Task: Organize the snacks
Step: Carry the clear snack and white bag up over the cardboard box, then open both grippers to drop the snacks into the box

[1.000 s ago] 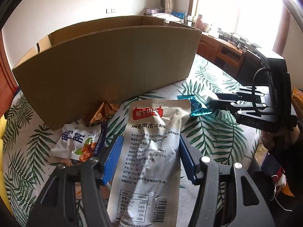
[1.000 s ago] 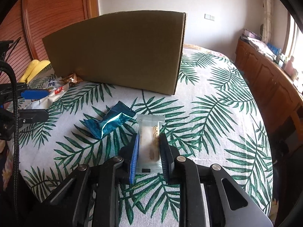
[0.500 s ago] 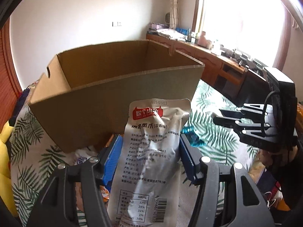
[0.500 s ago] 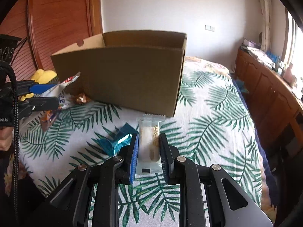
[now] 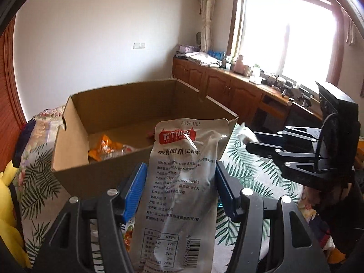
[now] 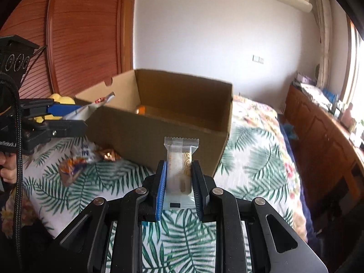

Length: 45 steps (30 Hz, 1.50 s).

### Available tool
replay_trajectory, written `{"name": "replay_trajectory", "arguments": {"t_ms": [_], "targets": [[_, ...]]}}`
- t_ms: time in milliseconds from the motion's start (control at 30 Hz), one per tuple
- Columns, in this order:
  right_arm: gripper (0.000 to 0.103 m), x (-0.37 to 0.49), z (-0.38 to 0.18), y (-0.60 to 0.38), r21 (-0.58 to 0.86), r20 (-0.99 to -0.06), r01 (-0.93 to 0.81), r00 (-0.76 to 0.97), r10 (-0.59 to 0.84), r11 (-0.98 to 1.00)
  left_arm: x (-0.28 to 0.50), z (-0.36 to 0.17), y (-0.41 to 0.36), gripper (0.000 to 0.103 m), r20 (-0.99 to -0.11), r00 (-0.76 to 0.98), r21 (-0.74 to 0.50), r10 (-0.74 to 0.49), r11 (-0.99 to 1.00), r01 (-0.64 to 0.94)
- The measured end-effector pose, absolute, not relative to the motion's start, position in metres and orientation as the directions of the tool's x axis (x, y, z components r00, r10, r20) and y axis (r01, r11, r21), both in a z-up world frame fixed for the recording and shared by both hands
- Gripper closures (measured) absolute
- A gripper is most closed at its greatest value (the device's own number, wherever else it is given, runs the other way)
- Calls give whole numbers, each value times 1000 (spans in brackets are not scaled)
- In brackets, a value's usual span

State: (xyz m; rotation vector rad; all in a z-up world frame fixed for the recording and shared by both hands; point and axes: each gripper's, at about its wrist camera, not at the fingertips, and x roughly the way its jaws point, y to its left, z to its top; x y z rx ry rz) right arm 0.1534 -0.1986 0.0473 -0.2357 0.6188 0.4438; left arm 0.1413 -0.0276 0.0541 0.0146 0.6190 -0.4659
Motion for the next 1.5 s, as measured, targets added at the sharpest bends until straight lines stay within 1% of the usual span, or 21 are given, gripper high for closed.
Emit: {"name": "replay_trajectory", "arguments": {"t_ms": [133,367,967,1200,1400,1500], "targets": [[83,155,62,-194,-96,-577,-474,743,340,875,139,67,-24,44,-537,727,-115,-427,891,438],[83,168,78,-184,-112,-546,-490,757,359,864,156,85,-17,44,-506,763,-89,-402,904,417],[83,241,87,-150,-143,-534,-508,762,365,850,232,110,2,43,-476,812,-35,-339,929,368],[83,260,73,-146,-134,-552,-506,752,360,852,259,104,5,43,-488,804,-64,-339,933,354],[83,273,59,-146,-101,-572,-510,733,370,854,284,90,9,43,-524,782,-121,-336,939,322],[83,278,54,-148,-84,-582,-512,722,374,855,293,85,8,42,-537,780,-120,-321,945,306]]}}
